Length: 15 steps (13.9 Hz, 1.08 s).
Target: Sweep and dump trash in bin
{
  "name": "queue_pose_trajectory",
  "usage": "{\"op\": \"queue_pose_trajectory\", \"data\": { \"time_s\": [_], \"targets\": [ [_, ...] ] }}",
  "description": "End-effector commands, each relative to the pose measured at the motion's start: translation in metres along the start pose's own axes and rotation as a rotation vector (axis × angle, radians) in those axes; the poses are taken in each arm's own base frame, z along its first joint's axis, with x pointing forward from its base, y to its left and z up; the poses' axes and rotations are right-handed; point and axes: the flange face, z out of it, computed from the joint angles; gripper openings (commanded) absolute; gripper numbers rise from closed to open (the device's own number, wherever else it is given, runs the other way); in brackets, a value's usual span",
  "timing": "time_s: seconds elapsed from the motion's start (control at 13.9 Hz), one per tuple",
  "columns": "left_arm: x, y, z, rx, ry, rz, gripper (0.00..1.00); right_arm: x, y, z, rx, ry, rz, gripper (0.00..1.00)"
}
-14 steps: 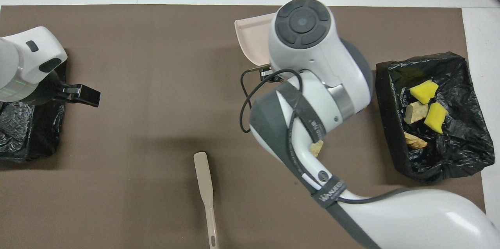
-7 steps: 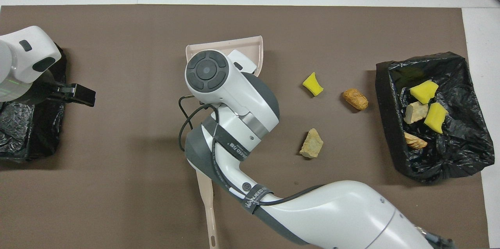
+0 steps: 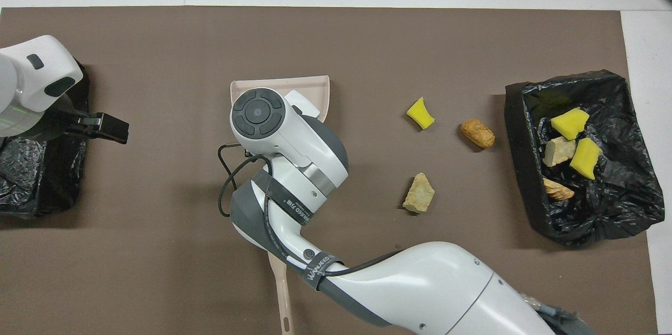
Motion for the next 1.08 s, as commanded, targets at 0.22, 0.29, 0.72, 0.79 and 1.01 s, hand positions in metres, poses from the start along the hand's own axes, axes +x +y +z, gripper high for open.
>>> {"op": "queue_pose_trajectory", "data": {
  "time_s": [0.22, 0.29, 0.72, 0.79, 1.01],
  "targets": [
    [0.001, -0.002, -0.003, 0.015, -0.008, 0.014, 1.0, 0.006, 0.002, 0.008, 0.015, -0.019, 0.028, 0.36],
    [0.002, -0.001, -0.003, 0.015, -0.006, 0.015, 1.0, 0.008, 0.003, 0.008, 0.021, -0.012, 0.032, 0.5],
    [0.003, -0.002, -0.007, 0.01, -0.003, 0.013, 1.0, 0.029, 0.035, -0.041, 0.049, 0.056, 0.103, 0.89],
    [0.002, -0.002, -0.007, 0.008, -0.008, 0.01, 1.0, 0.039, 0.054, -0.063, 0.067, 0.078, 0.131, 0.93],
    [0.004, 0.0, -0.02, 0.003, 0.017, 0.012, 1.0, 0.065, 0.143, -0.125, 0.074, 0.139, 0.232, 1.0]
  ]
}}
